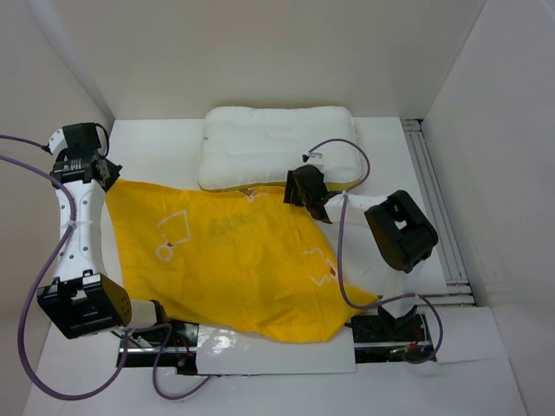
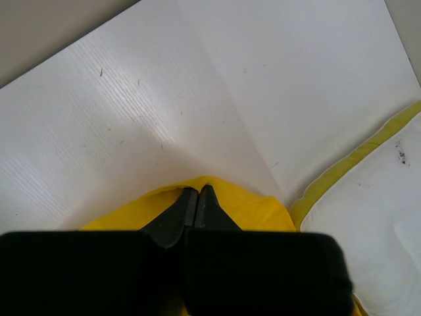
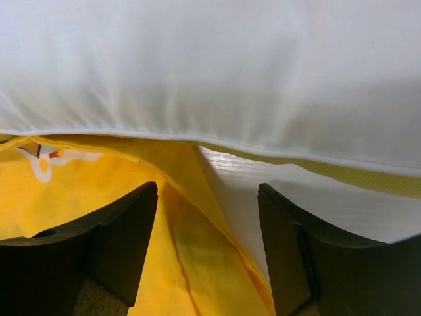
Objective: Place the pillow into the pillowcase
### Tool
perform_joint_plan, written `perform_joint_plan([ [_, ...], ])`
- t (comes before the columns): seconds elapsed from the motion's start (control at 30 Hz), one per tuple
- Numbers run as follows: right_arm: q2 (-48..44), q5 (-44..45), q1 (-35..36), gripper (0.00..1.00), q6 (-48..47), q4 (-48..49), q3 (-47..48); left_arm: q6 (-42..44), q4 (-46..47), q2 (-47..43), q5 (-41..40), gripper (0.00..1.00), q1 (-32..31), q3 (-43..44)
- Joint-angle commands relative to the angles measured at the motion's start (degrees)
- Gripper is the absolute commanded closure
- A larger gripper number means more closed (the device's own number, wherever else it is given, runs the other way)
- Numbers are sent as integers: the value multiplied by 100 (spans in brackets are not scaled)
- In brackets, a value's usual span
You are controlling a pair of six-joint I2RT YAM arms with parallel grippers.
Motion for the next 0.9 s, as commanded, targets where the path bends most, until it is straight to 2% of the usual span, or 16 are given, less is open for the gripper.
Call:
perform_joint_plan([
  [0.0, -62, 361, 49, 31, 123, 303, 1, 59, 230, -215, -11, 100, 35, -2],
  [0.13, 132, 493, 49, 34, 9, 74, 11, 112, 230, -268, -72, 100, 35, -2],
  [0.17, 132, 641, 49, 41, 9, -5, 10, 112, 230, -268, -73, 100, 35, -2],
  [0.27, -78, 976, 49, 51, 70, -59, -367, 112, 230, -268, -134, 100, 35, -2],
  [0.37, -412, 1196, -12, 54, 70, -173, -797, 59, 177, -268, -134, 100, 35, 51],
  [0.43, -553, 1248, -91, 60, 70, -235, -1105, 59, 177, -329, -134, 100, 87, 51],
  [0.5, -799, 1118, -249, 73, 1, -165, -1351, 59, 177, -399, -73, 100, 87, 51],
  [0.53, -887, 1004, -250, 91, -104, -77, -1422, 59, 177, -400, 6, 100, 87, 51],
  [0.57, -1088, 898, -250, 100, -184, 54, -1422, 59, 177, -400, 6, 100, 87, 51],
  [0.77, -2167, 222, -302, 100, -965, 345, -1431, 182, 177, -804, 269, 100, 140, 156],
  [0.8, -2275, -188, -302, 100, -1245, 441, -1431, 182, 177, -857, 270, 100, 140, 156],
  [0.87, -2338, -464, -302, 100, -1310, 346, -1247, 182, 177, -971, 349, 100, 140, 156],
])
